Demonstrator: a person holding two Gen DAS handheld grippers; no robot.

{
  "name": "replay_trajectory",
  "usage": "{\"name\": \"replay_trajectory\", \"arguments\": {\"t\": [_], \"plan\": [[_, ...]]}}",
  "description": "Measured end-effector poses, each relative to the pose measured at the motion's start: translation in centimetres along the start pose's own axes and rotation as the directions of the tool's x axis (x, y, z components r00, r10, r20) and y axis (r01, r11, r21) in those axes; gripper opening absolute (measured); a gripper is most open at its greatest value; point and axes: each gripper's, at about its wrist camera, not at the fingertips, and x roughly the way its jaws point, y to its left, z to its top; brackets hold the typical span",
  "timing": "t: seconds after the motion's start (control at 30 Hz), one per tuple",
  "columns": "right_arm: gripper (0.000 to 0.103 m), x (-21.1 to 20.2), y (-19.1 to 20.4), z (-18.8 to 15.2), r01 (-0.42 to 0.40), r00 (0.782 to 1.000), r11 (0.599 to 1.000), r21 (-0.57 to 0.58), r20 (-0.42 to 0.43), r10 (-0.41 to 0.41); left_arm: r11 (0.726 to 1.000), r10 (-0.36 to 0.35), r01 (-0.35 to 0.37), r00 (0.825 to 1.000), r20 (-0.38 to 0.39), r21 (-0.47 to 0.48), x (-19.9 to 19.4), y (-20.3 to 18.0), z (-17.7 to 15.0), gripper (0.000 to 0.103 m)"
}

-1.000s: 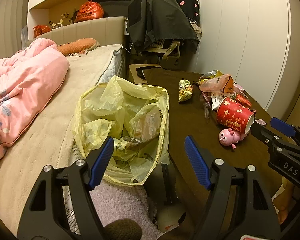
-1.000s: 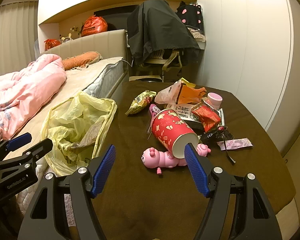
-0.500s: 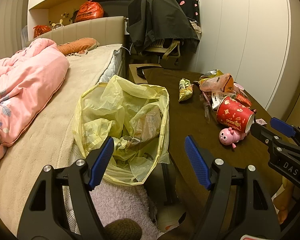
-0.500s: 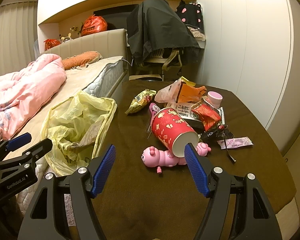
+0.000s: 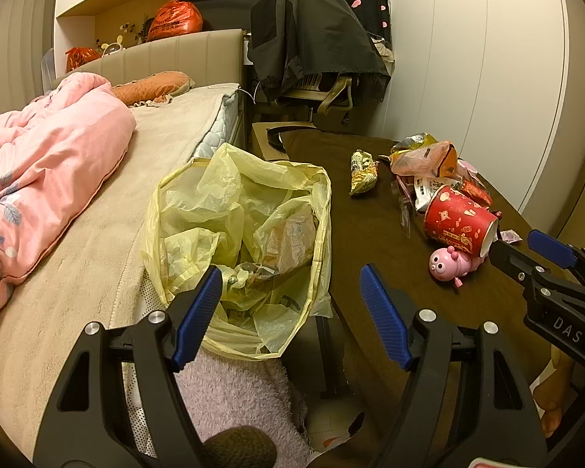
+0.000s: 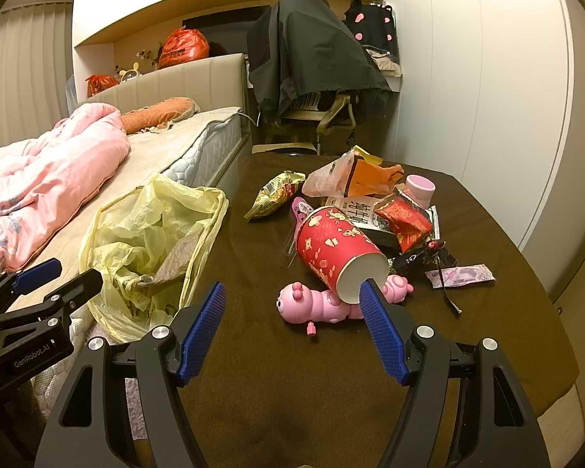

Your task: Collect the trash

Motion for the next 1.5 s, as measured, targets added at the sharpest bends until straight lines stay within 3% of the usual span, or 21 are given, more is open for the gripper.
{"name": "replay_trajectory", "arguments": {"t": [0.47, 0.7, 0.8, 0.97, 1.1, 1.3, 1.47, 1.5], "plan": [[0.067, 0.4, -0.6, 0.0, -0.004, 1.000, 1.000, 0.012, -0.003, 0.004, 1.000, 0.001, -0.001, 1.000, -0.018, 0.003, 0.7, 0.0, -0.3, 0.070], [0.067, 2.0, -5.2, 2.0, 0.062, 0.998, 0.998, 0.009, 0.014, -0.062, 0.998, -0.042, 0.044, 0.999, -0.032, 0.043, 3.9, -2.4, 1.5, 0.070], [0.067, 2.7, -7.8, 2.9, 0.104, 0.994, 0.995, -0.001, 0.016, -0.104, 0.992, -0.105, 0.107, 0.994, -0.032, 0.068, 6.1, -4.3, 3.0, 0.070], [0.067, 4.4, -12.3, 4.0, 0.127, 0.992, 0.992, 0.014, -0.002, -0.127, 0.965, -0.246, 0.248, 0.969, -0.030, 0.086, 10.8, -6.8, 6.6, 0.070], [0.067, 6.0, -15.1, 4.2, 0.117, 0.993, 0.992, 0.039, -0.033, -0.116, 0.936, -0.328, 0.338, 0.939, -0.103, 0.098, 15.4, -8.3, 9.6, 0.072], [0.067, 8.1, -17.3, 2.9, 0.092, 0.992, 0.993, 0.071, -0.096, -0.085, 0.958, -0.270, 0.283, 0.941, -0.203, 0.040, 22.6, -8.1, 13.1, 0.072], [0.067, 8.9, -17.4, 2.1, 0.080, 0.990, 0.994, 0.071, -0.123, -0.071, 0.968, -0.236, 0.252, 0.922, -0.308, 0.014, 28.2, -8.3, 14.2, 0.050], [0.067, 8.9, -17.3, 2.0, 0.072, 0.990, 0.995, 0.073, -0.125, -0.062, 0.967, -0.237, 0.254, 0.917, -0.321, 0.009, 28.8, -8.3, 14.3, 0.049]]}}
